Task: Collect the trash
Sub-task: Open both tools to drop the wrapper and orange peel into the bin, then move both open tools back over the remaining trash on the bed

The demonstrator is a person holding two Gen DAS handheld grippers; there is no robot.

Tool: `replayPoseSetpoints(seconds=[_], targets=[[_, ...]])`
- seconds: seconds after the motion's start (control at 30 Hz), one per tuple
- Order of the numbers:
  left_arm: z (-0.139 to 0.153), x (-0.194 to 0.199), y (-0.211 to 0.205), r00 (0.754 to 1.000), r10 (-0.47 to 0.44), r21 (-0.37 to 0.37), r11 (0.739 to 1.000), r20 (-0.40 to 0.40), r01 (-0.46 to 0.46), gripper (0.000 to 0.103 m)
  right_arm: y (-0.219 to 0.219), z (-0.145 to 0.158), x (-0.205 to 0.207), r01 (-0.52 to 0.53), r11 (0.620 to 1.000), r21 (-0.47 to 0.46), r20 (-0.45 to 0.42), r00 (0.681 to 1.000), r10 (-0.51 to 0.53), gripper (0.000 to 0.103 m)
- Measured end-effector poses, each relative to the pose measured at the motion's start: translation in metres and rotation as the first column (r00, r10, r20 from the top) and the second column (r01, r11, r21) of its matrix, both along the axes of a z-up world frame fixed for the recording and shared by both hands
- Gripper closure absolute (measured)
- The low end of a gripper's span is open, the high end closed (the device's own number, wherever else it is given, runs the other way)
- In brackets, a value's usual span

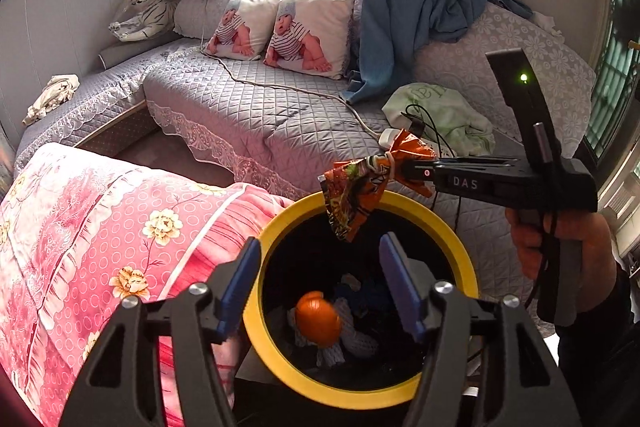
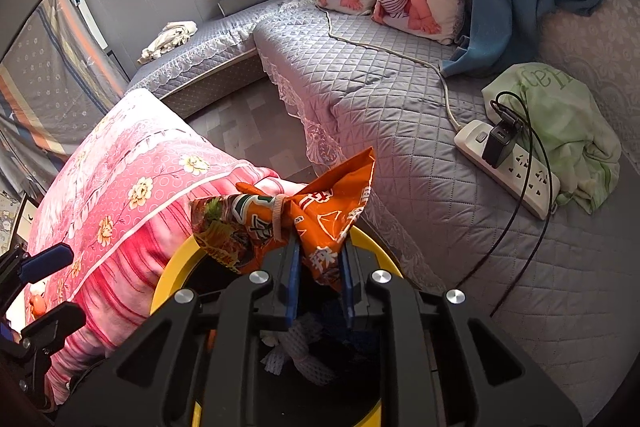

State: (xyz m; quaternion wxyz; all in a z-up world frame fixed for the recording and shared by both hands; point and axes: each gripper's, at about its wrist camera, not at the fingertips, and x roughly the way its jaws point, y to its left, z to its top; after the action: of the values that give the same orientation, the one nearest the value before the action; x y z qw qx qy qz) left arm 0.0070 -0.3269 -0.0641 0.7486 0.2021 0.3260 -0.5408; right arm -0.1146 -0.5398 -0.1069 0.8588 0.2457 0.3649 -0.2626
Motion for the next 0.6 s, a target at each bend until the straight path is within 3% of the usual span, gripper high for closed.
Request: replayPoseSetpoints(seconds=[0.03, 0.07, 0.23, 0.37, 0.5, 0.6], targets=[[0.001, 0.0, 0.001, 1.0, 0.002, -0.002, 1.0, 0.003, -0.002, 0.042, -0.001, 0.0, -0.001, 0.003, 1.0, 0.004, 0.003, 1.0, -0.003, 0.067], [0.002, 0.001, 0.002, 1.0, 0.007, -0.004, 1.0, 0.004, -0.007, 0.042, -0.001, 0.001, -0.001, 0.008, 1.0, 0.004, 0.006, 1.0, -0.008, 0.063], [0.008, 0.008, 0.016, 0.999, 0.046, -0.026, 0.999, 0.018, -0.046, 0.041, 0.001, 0.009, -0.001, 0.006, 1.0, 0.0, 0.023, 1.0, -0.006, 0.062], [0.016, 0.027, 0.042, 0.99, 0.141, -0.065, 0.988, 0.024, -0.139, 0.041, 0.009, 0.022, 0.016, -0.053, 0.999, 0.012, 0.063, 0.997, 0.052, 0.06], [0.025, 0.052, 0.084, 0.963, 0.268, -0.107, 0.958, 0.022, -0.264, 0.041, 0.033, 0.039, 0.055, -0.18, 0.983, 0.029, 0.11, 0.978, 0.176, 0.057], [0.034, 0.068, 0.122, 0.926, 0.375, -0.144, 0.919, 0.034, -0.367, 0.041, 0.061, 0.052, 0.092, -0.285, 0.958, 0.018, 0.123, 0.952, 0.28, 0.056]])
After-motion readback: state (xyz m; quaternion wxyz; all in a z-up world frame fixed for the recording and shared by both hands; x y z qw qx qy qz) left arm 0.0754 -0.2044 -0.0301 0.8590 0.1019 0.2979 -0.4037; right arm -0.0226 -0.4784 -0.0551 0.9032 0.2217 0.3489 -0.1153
